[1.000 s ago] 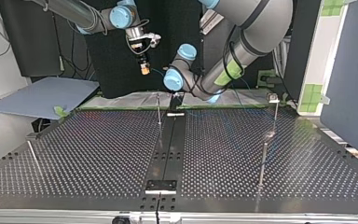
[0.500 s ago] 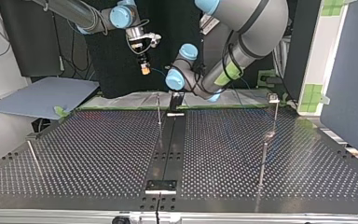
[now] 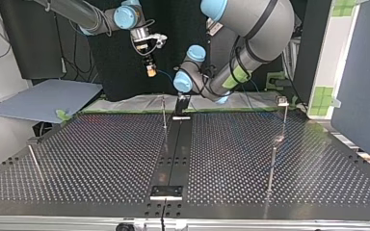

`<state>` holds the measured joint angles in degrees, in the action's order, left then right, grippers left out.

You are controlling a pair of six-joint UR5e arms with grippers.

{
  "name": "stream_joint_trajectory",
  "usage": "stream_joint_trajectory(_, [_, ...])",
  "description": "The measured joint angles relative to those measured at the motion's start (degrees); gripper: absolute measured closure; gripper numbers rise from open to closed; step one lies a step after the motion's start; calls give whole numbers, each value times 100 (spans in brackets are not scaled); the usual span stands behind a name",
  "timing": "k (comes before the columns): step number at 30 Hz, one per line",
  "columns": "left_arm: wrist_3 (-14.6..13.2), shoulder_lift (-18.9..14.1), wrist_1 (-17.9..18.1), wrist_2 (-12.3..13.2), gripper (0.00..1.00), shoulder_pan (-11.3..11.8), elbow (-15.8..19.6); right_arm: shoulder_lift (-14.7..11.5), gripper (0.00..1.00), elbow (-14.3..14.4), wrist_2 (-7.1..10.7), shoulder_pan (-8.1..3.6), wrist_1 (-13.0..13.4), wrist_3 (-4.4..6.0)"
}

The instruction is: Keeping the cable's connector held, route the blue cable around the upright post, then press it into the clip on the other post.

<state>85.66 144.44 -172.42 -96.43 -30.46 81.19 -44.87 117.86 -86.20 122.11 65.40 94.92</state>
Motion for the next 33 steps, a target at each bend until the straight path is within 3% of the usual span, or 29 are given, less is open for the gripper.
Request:
stream_joint_trajectory(1, [-33,0,2,-38,55,-2,0,1,100,-1,1,0,0,1])
stream_joint_trajectory(2, [-80,0,3,-96,73,-8,-1,2,100,-1,3,1,0,2])
stream_joint_trajectory(3, [-110,0,4,-138,73,-12,0,2,100,-2,3,1,0,2])
stream_joint_trajectory(5, [-156,0,5,-205,89,-22,0,2,100,-2,5,3,-3,2])
stream_joint_trajectory(6, [-167,0,5,-220,89,-25,0,2,100,-2,5,3,-4,2])
stream_joint_trajectory(7, [-173,0,6,-229,100,-28,0,2,100,-3,5,3,-8,2])
stream_joint_trajectory(15, [-202,-8,6,-245,100,-46,0,2,100,-2,-11,-26,-35,17])
stream_joint_trajectory(24, [-147,-98,88,-236,100,-89,0,5,100,-28,-164,-108,-93,39])
stream_joint_trajectory(33, [-59,-106,345,-285,100,-147,0,7,100,-45,-273,-251,-173,62])
